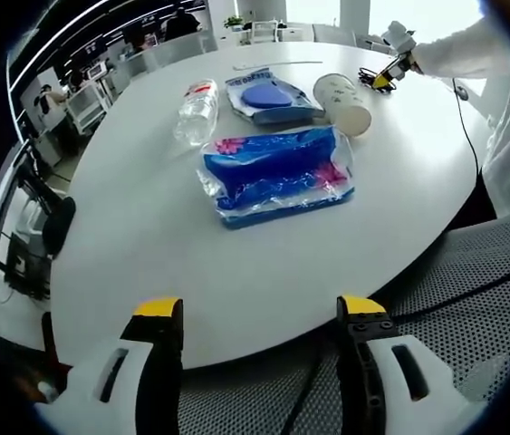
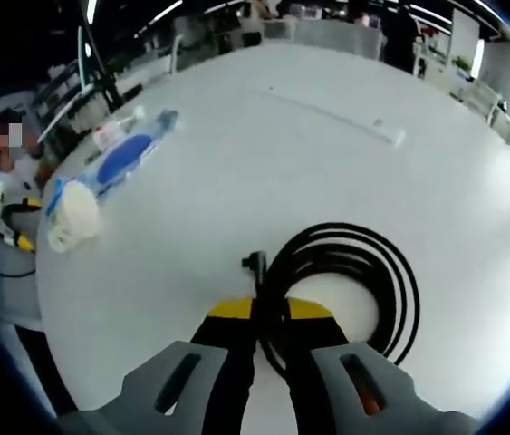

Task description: Arrange the tabletop items into an orderly group along one side of the table until the central work area is clear of visible clutter.

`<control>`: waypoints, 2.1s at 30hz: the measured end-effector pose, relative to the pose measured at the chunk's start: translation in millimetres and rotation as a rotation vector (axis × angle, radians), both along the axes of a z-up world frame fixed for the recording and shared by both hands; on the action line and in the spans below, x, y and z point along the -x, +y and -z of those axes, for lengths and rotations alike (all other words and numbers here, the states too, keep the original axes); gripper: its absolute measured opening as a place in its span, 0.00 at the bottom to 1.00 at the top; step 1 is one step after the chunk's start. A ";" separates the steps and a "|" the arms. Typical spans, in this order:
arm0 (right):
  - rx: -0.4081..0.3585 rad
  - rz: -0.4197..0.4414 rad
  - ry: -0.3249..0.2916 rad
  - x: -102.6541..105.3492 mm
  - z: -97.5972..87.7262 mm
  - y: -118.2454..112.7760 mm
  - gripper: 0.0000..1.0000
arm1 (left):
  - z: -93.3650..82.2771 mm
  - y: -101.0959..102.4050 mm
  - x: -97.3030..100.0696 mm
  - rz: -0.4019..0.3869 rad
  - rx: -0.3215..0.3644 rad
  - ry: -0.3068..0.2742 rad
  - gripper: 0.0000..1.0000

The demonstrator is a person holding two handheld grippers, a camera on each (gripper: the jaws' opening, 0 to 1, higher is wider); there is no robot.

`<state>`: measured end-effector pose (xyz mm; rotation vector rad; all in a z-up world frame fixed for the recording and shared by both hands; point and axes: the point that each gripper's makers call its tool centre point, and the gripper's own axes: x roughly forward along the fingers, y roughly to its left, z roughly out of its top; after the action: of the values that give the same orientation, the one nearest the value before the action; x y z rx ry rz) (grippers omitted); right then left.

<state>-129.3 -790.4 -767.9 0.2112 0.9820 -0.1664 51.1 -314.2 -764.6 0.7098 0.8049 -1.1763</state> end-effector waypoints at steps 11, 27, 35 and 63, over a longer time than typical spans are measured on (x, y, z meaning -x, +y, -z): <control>0.071 -0.006 -0.100 -10.1 -24.4 -2.4 0.19 | -1.5 -2.3 1.4 0.005 0.007 -0.004 0.70; 0.045 0.049 -0.235 -7.4 -48.0 13.5 0.72 | -16.7 -17.7 3.6 -0.005 0.126 0.008 0.81; 0.023 0.074 -0.230 9.5 -44.4 18.7 0.68 | -17.5 -18.8 6.3 0.009 0.133 0.007 0.81; -0.020 0.195 -0.309 52.0 -51.0 38.2 0.62 | -17.2 -18.9 11.3 0.032 0.133 0.024 0.78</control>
<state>-181.3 -752.2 -716.8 0.3413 0.6550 -0.2934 39.7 -333.1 -747.4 0.6024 0.7302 -1.2569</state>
